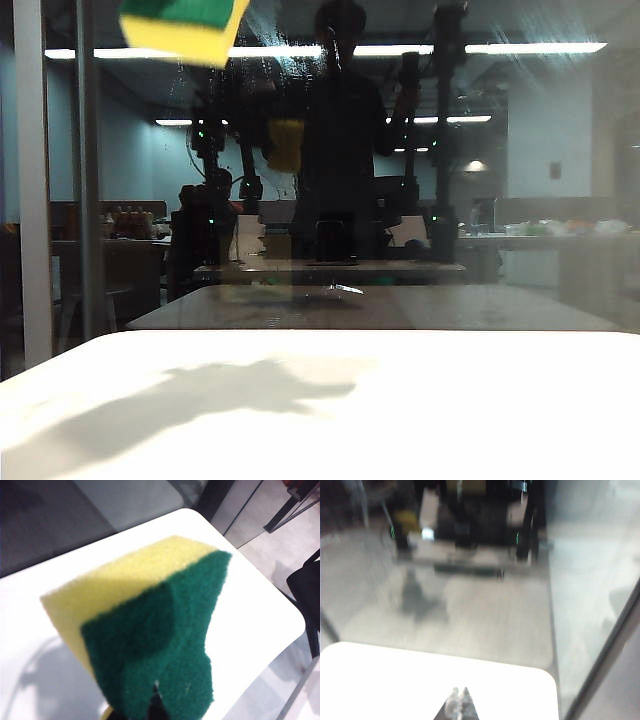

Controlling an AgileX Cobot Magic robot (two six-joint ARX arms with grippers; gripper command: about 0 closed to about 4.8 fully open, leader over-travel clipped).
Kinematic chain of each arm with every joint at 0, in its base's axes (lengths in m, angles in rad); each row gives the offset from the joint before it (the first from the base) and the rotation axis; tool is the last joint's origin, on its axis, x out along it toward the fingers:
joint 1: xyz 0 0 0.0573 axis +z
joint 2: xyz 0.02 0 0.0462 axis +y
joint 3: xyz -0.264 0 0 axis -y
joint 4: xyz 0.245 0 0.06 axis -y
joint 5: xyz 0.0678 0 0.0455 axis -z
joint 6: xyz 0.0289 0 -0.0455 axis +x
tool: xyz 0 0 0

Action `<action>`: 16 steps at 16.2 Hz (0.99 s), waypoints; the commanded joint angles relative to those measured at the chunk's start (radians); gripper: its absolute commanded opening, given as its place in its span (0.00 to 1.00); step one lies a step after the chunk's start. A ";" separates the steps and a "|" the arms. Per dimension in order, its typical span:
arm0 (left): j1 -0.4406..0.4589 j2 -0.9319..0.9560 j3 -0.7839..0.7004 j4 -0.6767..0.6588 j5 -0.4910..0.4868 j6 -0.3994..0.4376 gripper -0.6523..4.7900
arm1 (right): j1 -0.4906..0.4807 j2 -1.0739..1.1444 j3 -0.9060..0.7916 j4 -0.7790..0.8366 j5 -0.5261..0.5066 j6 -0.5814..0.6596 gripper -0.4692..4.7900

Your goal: Reach upward to find where there is water on the glass, pick up the sponge from the table, dry the water, and finally place the sponge back on the table.

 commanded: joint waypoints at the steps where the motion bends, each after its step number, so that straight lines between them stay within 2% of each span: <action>1: 0.000 -0.061 -0.153 0.156 0.022 -0.053 0.11 | 0.000 -0.093 -0.169 0.078 0.001 0.010 0.08; 4: 0.000 -0.065 -0.284 0.216 0.034 -0.076 0.11 | 0.000 -0.164 -0.301 0.103 -0.002 0.021 0.08; 7: 0.000 -0.064 -0.460 0.389 0.091 -0.149 0.11 | 0.000 -0.233 -0.426 0.120 -0.002 0.034 0.08; 10: 0.000 -0.041 -0.588 0.554 0.092 -0.241 0.11 | 0.000 -0.283 -0.528 0.143 -0.002 0.040 0.08; 13: 0.000 0.032 -0.639 0.599 0.090 -0.294 0.11 | 0.000 -0.319 -0.597 0.159 -0.010 0.078 0.08; 16: 0.000 0.183 -0.642 0.652 0.099 -0.362 0.11 | 0.000 -0.332 -0.626 0.163 -0.010 0.089 0.08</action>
